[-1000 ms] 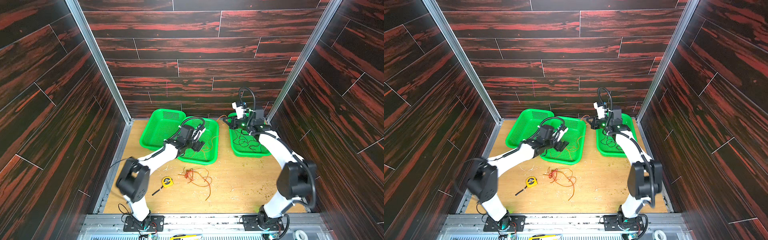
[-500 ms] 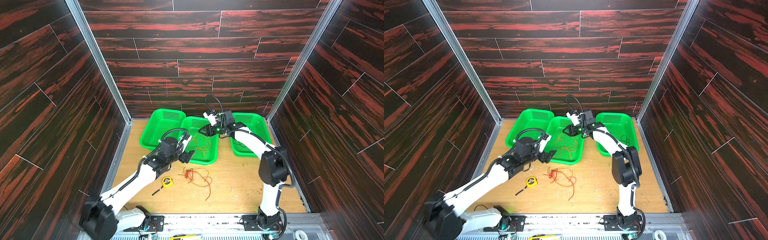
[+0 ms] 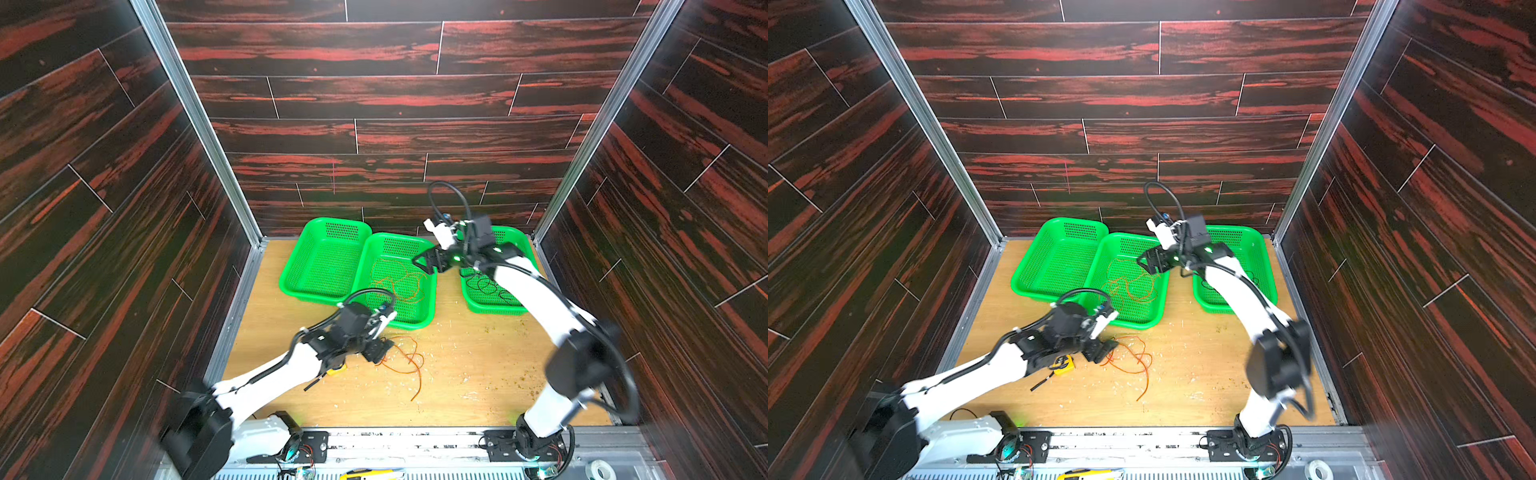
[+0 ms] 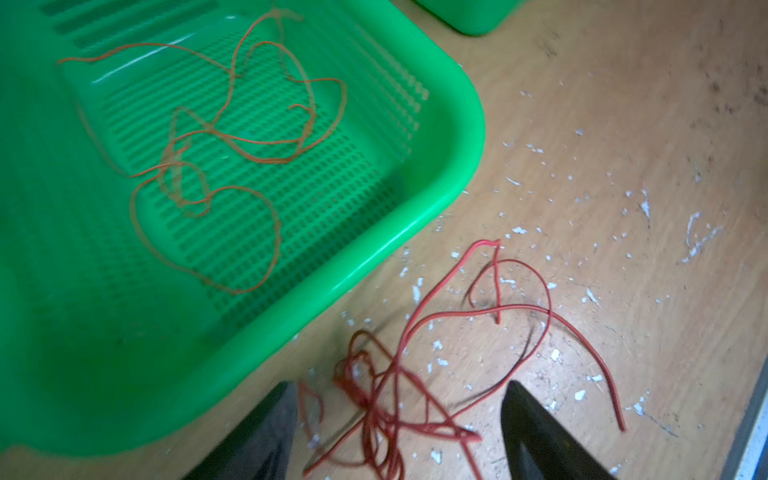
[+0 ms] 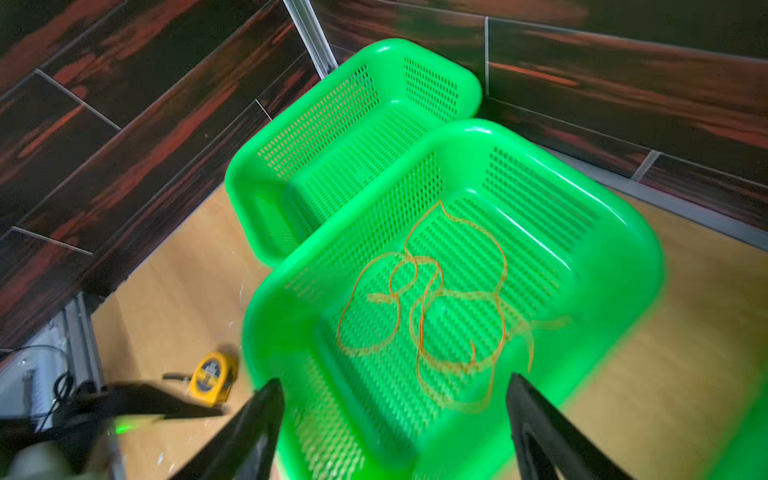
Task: Untangle and sort cables by color
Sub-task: Place the cable into the container, then untie the cable.
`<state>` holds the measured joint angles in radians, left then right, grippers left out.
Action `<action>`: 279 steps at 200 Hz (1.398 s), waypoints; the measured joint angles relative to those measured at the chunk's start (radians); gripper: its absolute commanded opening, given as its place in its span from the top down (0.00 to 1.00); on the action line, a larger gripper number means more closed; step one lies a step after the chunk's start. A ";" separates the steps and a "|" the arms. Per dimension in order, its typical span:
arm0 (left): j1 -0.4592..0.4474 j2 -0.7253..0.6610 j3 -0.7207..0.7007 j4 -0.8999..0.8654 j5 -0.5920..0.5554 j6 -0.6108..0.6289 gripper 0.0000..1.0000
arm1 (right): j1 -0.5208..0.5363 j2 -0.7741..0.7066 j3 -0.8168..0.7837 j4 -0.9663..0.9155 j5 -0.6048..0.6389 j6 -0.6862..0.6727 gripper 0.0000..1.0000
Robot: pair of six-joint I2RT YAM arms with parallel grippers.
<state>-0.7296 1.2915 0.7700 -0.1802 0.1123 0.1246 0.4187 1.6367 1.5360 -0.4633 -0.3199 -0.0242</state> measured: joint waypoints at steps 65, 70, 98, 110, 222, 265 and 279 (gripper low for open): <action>-0.053 0.198 0.118 -0.011 -0.016 0.071 0.33 | -0.020 -0.364 -0.397 -0.031 0.079 0.074 0.19; -0.055 0.213 0.125 -0.011 -0.015 0.074 0.34 | -0.022 -0.383 -0.423 -0.035 0.080 0.085 0.20; -0.064 0.290 0.159 -0.019 -0.008 0.097 0.46 | -0.023 -0.467 -0.568 -0.045 0.076 0.161 0.23; -0.069 0.320 0.171 -0.024 -0.008 0.101 0.58 | -0.023 -0.491 -0.613 -0.045 0.073 0.188 0.25; -0.082 0.020 0.065 -0.001 -0.054 0.085 1.00 | -0.079 -0.508 -0.646 -0.046 -0.102 0.233 0.32; -0.082 -0.125 0.026 0.057 -0.108 0.089 1.00 | -0.100 -0.459 -0.625 -0.035 -0.232 0.226 0.32; -0.082 -0.154 0.008 0.080 -0.130 0.089 1.00 | -0.112 -0.459 -0.625 -0.026 -0.261 0.226 0.32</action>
<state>-0.8120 1.1378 0.7784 -0.1005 -0.0174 0.2131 0.3065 1.1782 0.9112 -0.4889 -0.5808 0.2020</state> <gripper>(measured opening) 0.065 0.681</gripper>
